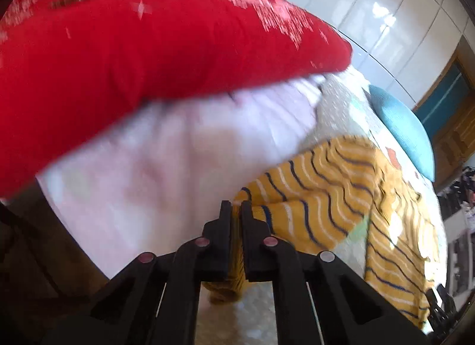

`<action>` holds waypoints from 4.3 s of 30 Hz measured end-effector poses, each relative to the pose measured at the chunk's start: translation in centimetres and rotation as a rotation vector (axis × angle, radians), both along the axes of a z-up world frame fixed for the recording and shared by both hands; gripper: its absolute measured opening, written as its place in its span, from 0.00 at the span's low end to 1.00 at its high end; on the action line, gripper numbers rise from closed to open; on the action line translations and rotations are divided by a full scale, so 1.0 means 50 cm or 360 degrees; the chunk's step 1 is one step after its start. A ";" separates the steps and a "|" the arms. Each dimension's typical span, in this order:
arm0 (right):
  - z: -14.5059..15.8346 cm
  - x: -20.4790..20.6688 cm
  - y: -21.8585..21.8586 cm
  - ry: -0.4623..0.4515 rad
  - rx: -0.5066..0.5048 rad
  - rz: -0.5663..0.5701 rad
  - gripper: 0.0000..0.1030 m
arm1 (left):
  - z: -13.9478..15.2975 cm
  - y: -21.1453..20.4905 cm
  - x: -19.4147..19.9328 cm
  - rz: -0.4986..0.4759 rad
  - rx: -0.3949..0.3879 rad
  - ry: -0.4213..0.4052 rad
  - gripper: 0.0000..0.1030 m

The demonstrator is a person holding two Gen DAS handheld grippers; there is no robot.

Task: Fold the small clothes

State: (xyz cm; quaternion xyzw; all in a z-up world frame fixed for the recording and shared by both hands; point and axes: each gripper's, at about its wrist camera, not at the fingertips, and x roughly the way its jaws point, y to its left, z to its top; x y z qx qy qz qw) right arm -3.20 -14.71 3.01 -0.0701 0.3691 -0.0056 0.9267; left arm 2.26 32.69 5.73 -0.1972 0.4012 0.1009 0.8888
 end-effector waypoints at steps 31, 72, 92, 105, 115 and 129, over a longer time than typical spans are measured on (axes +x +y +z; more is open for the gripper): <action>0.030 -0.156 -0.267 -0.0108 0.0599 -0.0282 0.72 | 0.155 -0.593 -0.026 -0.1016 -0.0042 -0.0187 0.60; 0.119 0.317 -0.066 0.0203 0.0418 -0.0042 0.12 | 0.025 -0.176 -0.198 -0.0299 -0.0007 -0.0135 0.75; -0.032 0.302 -0.210 0.0326 0.0623 -0.0260 0.52 | 0.009 -0.361 -0.128 -0.0599 0.0025 -0.0035 0.75; 0.005 0.327 -0.273 0.0271 0.0333 -0.0443 0.13 | -0.016 -0.331 -0.108 -0.0547 0.0010 0.0000 0.75; 0.059 0.140 -0.316 0.0213 0.0538 -0.0321 0.49 | -0.030 -0.354 -0.111 -0.0663 0.0075 -0.0005 0.77; -0.004 -0.191 -0.360 0.0302 0.0536 -0.0280 0.58 | -0.072 -0.389 -0.157 -0.0748 -0.0037 0.0116 0.80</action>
